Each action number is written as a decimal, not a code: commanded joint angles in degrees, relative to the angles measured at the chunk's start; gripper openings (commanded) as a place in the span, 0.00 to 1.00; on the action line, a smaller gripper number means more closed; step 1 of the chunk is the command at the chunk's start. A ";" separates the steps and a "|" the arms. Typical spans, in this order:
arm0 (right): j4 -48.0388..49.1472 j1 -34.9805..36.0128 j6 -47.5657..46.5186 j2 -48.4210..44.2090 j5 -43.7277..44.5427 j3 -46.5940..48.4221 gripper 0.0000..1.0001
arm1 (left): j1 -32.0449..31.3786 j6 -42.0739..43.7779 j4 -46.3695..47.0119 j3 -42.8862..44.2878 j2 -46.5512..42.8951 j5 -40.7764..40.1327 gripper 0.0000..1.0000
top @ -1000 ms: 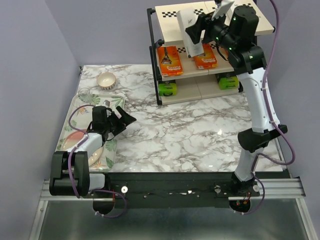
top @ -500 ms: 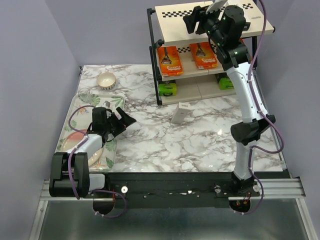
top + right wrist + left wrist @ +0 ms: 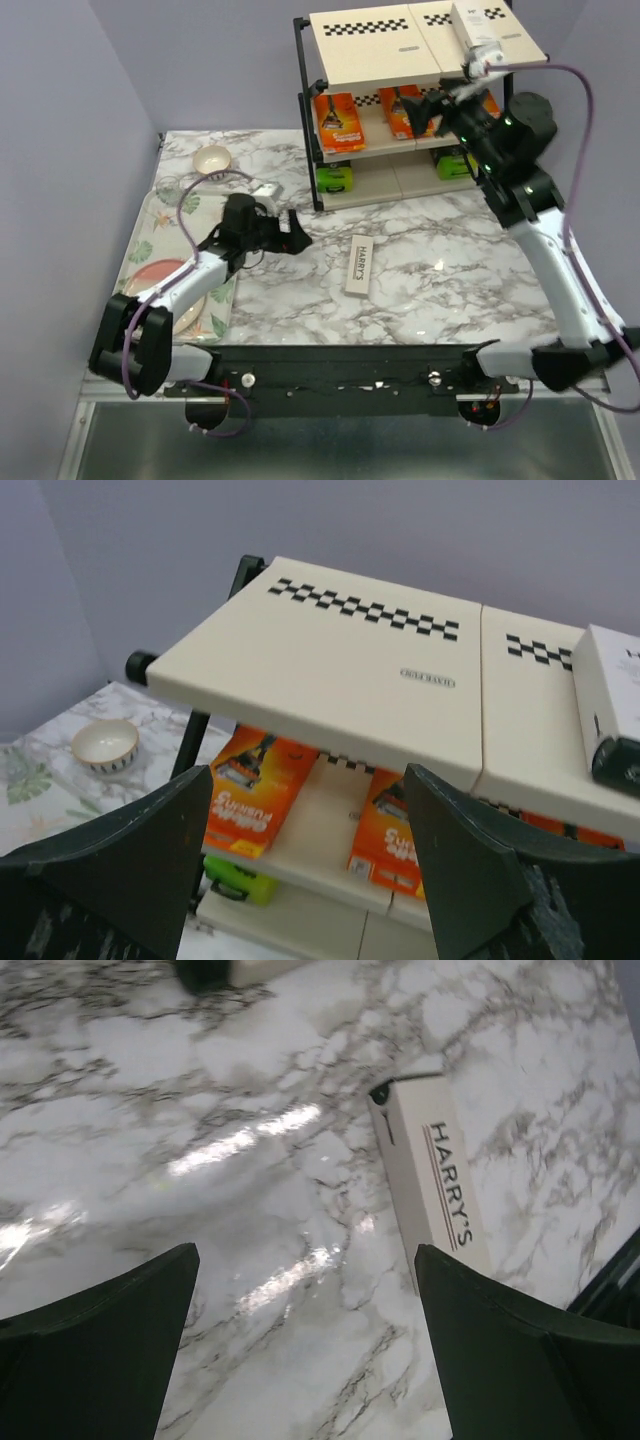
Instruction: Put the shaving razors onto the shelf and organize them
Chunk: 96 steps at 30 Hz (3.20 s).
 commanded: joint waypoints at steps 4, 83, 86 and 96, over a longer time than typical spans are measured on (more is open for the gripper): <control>-4.53 0.10 -5.62 -27.43 -6.57 -34.04 0.86 | -17.83 18.59 -6.50 12.14 10.67 -7.37 0.98; -0.49 -2.10 -59.49 -23.17 -44.27 -64.85 1.00 | -18.01 -51.32 55.13 12.43 38.29 54.30 0.69; -1.29 -1.74 -62.05 -20.36 -45.59 -61.94 1.00 | -19.07 -46.03 45.63 13.13 36.44 54.57 0.68; -29.73 -1.48 -86.37 -16.58 -52.01 -52.97 0.99 | -20.57 -33.10 30.32 17.09 34.85 56.32 0.66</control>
